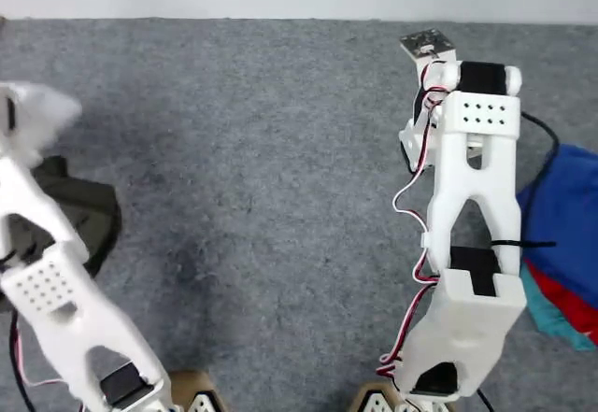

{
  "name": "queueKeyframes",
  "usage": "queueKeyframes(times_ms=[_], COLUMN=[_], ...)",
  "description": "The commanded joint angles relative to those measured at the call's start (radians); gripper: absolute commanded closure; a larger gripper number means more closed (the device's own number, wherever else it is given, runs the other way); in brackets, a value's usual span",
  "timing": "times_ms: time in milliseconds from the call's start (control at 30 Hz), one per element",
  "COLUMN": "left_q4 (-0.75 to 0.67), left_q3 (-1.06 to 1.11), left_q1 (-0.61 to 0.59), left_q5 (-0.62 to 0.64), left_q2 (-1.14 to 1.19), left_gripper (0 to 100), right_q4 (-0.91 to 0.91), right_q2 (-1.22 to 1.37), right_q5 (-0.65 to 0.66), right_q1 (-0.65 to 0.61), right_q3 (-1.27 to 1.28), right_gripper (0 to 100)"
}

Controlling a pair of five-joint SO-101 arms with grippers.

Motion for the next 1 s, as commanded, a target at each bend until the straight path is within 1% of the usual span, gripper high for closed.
queueKeyframes(times_ms=[0, 100, 167, 233, 367, 467, 533, 600, 700, 833, 967], left_q4=[0.032, 0.032, 0.032, 0.032, 0.032, 0.031, 0.031, 0.026, -0.011, -0.012, -0.011], left_q3=[-0.044, -0.044, -0.022, 0.036, 0.251, 0.479, 0.628, 0.739, 0.851, 0.926, 1.023], left_q1=[0.054, 0.133, 0.227, 0.345, 0.615, 0.781, 0.868, 0.919, 0.913, 0.775, 0.614], left_q5=[-0.006, -0.006, -0.006, -0.006, -0.011, 0.002, 0.071, 0.169, 0.287, 0.379, 0.384], left_q2=[-0.269, -0.430, -0.540, -0.658, -0.887, -1.028, -1.105, -1.160, -1.212, -1.220, -1.215], left_gripper=[99, 99, 99, 99, 99, 99, 98, 98, 90, 83, 81], right_q4=[0.042, 0.042, 0.042, 0.042, 0.042, 0.042, 0.042, 0.042, 0.042, 0.042, 0.042], right_q2=[-0.053, -0.058, -0.059, -0.059, -0.059, -0.059, -0.059, -0.058, -0.058, -0.061, -0.061], right_q5=[-0.009, -0.009, -0.009, -0.009, -0.009, -0.009, -0.009, -0.006, -0.003, -0.003, -0.003], right_q1=[0.013, 0.013, 0.015, 0.015, 0.044, 0.108, 0.153, 0.186, 0.216, 0.214, 0.182], right_q3=[0.000, 0.000, 0.000, 0.000, 0.000, 0.000, 0.000, 0.000, 0.000, 0.052, 0.149], right_gripper=[80.1, 80.1, 80.1, 80.1, 80.1, 80.1, 80.1, 80.1, 80.1, 80.0, 79.8])
